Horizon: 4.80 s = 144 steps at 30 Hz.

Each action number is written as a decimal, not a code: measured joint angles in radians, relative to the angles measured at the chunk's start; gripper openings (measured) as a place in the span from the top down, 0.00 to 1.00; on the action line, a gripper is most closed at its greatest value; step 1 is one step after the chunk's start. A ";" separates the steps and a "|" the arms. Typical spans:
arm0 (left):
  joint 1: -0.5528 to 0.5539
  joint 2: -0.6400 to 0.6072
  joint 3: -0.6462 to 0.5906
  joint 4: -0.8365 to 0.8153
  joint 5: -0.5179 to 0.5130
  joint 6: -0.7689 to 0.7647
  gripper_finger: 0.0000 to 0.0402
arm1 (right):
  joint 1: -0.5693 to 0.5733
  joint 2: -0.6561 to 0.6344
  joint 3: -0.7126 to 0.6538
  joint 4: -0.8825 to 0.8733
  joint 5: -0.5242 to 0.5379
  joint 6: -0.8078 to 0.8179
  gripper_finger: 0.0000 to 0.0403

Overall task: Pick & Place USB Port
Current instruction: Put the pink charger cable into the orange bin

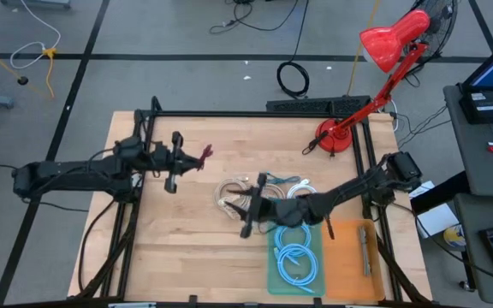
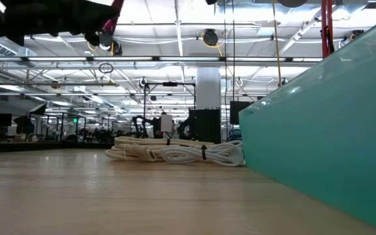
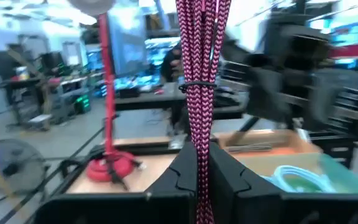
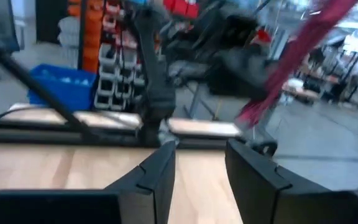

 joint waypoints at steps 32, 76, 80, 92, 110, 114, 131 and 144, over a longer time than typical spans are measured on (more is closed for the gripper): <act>-0.215 0.162 -0.012 0.300 -0.008 0.044 0.97 | -0.218 0.059 -0.001 0.434 -0.586 0.065 0.68; -0.185 0.331 0.062 0.345 0.004 0.041 0.97 | -0.226 0.066 0.000 0.419 -0.582 0.109 0.79; -0.185 0.331 0.062 0.346 0.006 0.040 0.97 | -0.226 0.065 0.000 0.419 -0.581 0.105 0.84; -0.185 0.331 0.062 0.346 0.008 0.037 0.94 | -0.226 0.065 0.000 0.414 -0.578 0.111 0.90; -0.222 0.237 0.063 0.312 0.115 -0.006 0.71 | -0.215 0.049 -0.001 0.291 -0.502 0.236 0.91; -0.241 0.167 0.063 0.234 0.117 -0.006 0.71 | -0.211 -0.012 0.005 0.042 -0.436 0.387 0.91; -0.260 0.055 0.063 0.053 -0.002 0.051 0.71 | -0.023 -0.333 0.005 -1.019 -0.376 1.319 0.95; -0.260 0.056 0.063 0.024 -0.004 0.072 0.71 | 0.360 -0.485 0.006 -1.814 -0.247 2.226 0.96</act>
